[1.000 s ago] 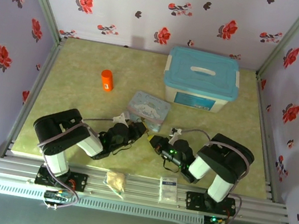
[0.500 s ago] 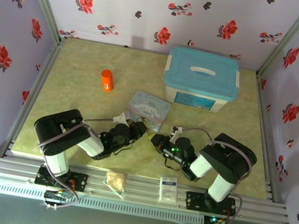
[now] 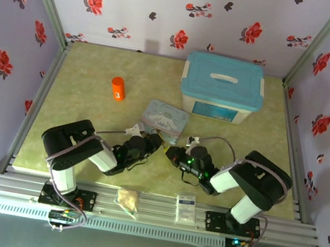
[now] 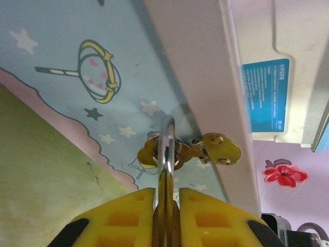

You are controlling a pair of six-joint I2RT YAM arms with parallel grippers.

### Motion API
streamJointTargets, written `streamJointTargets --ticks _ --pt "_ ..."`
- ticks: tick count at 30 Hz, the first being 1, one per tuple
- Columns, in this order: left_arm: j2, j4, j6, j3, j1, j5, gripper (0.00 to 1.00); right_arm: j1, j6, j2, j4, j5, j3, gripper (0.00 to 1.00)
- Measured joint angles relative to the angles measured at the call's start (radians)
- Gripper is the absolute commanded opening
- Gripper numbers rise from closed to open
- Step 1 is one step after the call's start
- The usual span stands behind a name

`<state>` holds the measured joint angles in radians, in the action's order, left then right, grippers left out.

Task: Unlock the padlock with the key

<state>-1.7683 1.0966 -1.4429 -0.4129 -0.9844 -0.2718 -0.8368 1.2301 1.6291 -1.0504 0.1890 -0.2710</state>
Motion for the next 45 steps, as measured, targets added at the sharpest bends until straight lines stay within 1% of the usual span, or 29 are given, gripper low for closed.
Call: streamJointTargets --ticks 3,9,12,16,18,28,35,39,45 --pt "-0.005 -0.001 -0.001 -0.004 0.0 -0.016 0.0 0.01 -0.019 -0.01 0.053 0.016 -0.023 0.0" --pt "-0.006 -0.002 -0.008 -0.004 0.0 -0.017 0.0 0.024 -0.02 0.001 0.057 0.055 -0.03 0.0" --pt "-0.007 -0.003 -0.016 -0.004 0.0 -0.017 0.0 0.023 -0.044 -0.005 0.089 0.063 -0.042 0.0" --pt "-0.01 0.018 -0.031 -0.004 -0.001 0.003 0.0 0.014 -0.101 -0.089 0.219 0.061 -0.056 0.0" --pt "0.002 0.026 -0.034 -0.004 -0.002 0.014 0.0 0.029 -0.117 -0.129 0.261 0.063 -0.055 0.0" --pt "0.018 0.053 -0.07 -0.014 -0.002 0.071 0.0 0.115 -0.184 -0.193 0.296 0.176 -0.029 0.0" --pt "0.018 0.087 -0.069 -0.015 -0.013 0.108 0.0 0.135 -0.212 -0.313 0.423 0.198 -0.021 0.0" --pt "0.018 0.09 -0.043 -0.016 -0.022 0.108 0.0 0.137 -0.208 -0.345 0.462 0.208 -0.021 0.0" --pt "0.018 0.069 0.04 -0.018 -0.032 0.116 0.0 0.145 -0.174 -0.364 0.51 0.236 -0.021 0.0"
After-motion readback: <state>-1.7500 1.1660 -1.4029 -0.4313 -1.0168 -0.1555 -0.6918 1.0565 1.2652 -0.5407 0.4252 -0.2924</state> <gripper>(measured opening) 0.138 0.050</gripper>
